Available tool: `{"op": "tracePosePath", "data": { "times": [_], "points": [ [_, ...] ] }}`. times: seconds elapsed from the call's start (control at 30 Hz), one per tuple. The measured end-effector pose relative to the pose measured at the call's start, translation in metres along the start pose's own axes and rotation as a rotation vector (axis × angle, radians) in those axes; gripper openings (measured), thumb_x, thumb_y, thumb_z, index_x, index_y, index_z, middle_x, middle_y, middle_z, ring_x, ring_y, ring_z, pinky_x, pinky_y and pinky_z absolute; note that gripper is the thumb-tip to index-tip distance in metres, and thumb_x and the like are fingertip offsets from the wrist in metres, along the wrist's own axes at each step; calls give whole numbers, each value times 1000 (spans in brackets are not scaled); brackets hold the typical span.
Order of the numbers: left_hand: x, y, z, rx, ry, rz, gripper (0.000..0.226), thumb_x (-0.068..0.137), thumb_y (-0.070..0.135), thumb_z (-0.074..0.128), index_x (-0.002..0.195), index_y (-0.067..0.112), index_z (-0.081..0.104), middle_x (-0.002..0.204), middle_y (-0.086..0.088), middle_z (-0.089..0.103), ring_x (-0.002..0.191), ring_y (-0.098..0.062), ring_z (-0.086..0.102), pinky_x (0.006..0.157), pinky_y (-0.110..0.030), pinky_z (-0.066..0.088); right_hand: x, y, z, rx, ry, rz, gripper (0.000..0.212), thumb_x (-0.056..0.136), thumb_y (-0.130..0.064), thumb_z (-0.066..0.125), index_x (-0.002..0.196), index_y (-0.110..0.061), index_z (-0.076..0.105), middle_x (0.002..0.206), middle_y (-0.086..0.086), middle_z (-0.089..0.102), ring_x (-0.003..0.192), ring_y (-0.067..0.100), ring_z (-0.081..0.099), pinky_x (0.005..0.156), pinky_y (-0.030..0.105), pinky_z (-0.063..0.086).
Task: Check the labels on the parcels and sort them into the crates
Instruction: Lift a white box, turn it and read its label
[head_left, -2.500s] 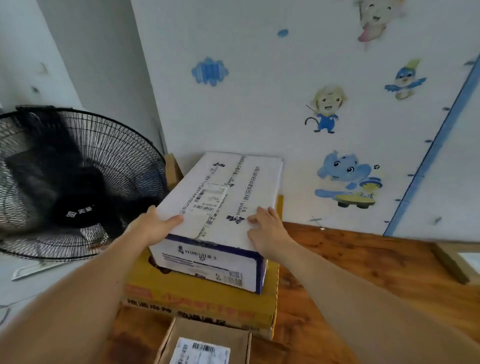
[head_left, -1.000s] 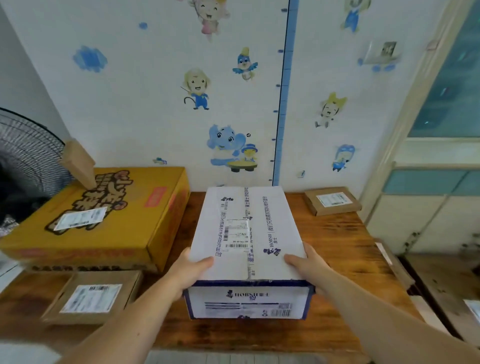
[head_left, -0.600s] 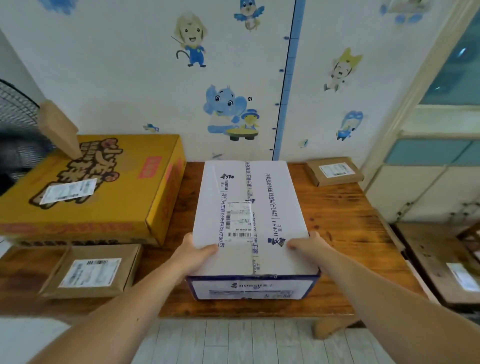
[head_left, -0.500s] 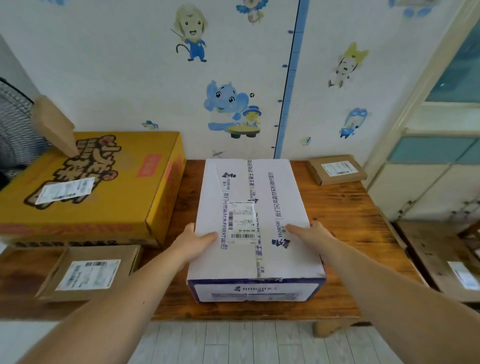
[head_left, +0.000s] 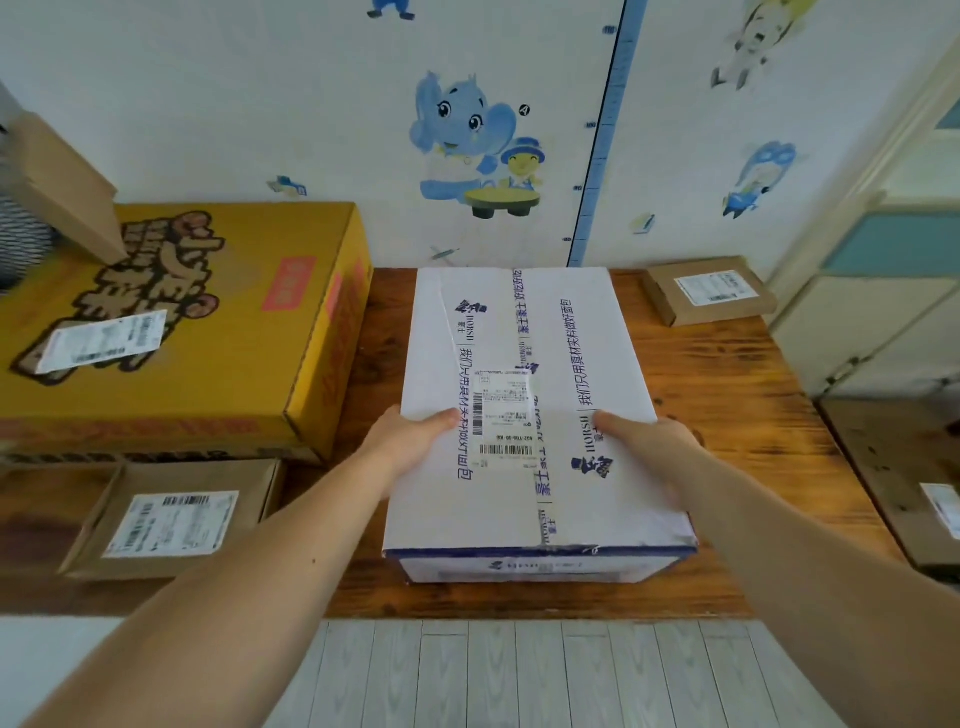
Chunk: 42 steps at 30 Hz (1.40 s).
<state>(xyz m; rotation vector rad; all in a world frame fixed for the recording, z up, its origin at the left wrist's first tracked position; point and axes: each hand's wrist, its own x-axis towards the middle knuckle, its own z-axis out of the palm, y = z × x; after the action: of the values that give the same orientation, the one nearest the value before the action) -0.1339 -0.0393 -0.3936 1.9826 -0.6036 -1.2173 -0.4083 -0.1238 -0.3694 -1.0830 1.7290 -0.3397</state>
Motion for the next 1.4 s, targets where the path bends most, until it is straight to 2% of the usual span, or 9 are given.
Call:
{"op": "tracePosePath", "data": {
  "times": [0.13,0.37,0.57,0.73,0.83,0.93,1.03,1.23,1.4],
  "points": [
    [-3,5,0,-5,-3,-33,71,58,54,87,114,17,62,107,-8,72,91,-33,71,90,-52,55,3,2,2,29,-13,1,67,72,-52,82,117,-13,53,95,6,70,84,26,68,80,40,57],
    [-31,24,3,-109,-52,-51,43,85,24,76,121,13,55,99,-15,73,87,-35,71,85,-56,55,-9,4,-9,106,-87,-62,69,78,-47,79,132,-18,47,99,5,70,84,25,70,76,42,59],
    [-64,69,-9,-173,10,189,19,89,20,71,101,23,58,93,-1,70,79,-20,68,62,-31,51,-31,-36,-35,127,-62,-270,68,80,-46,77,132,-23,41,106,4,69,88,26,70,84,49,58],
    [-93,122,-30,-208,60,473,50,86,19,75,130,20,51,111,1,70,98,-17,68,89,-40,54,-63,-93,-69,169,21,-506,68,78,-38,81,129,-25,38,103,-3,63,86,18,64,78,42,57],
    [-116,152,-41,-276,123,599,58,85,14,75,131,19,40,110,1,67,98,-16,66,86,-38,52,-92,-126,-90,199,54,-611,73,78,-27,83,130,-20,33,98,-5,55,83,15,56,70,32,48],
    [-138,182,-53,-338,179,686,68,84,27,76,134,16,31,109,-1,62,101,-23,64,94,-48,51,-113,-150,-103,255,98,-683,77,76,-30,83,134,-16,34,117,5,57,98,24,57,86,42,52],
    [-154,197,-60,-366,145,780,71,87,27,73,144,23,31,116,2,63,105,-21,64,91,-44,53,-131,-164,-110,276,101,-803,79,80,-36,79,143,-23,32,114,-1,55,98,22,56,84,39,50],
    [-169,199,-63,-362,184,889,90,53,55,82,132,27,48,118,1,69,109,-22,66,97,-50,51,-141,-172,-113,320,155,-862,79,80,-43,78,141,-19,35,122,2,58,99,21,56,86,37,47],
    [-168,202,-61,-356,170,902,66,58,38,86,116,33,54,111,0,71,103,-22,69,95,-52,52,-142,-170,-110,341,170,-910,67,80,-40,78,136,-28,43,112,-5,62,84,9,55,68,29,42]
  ]
}}
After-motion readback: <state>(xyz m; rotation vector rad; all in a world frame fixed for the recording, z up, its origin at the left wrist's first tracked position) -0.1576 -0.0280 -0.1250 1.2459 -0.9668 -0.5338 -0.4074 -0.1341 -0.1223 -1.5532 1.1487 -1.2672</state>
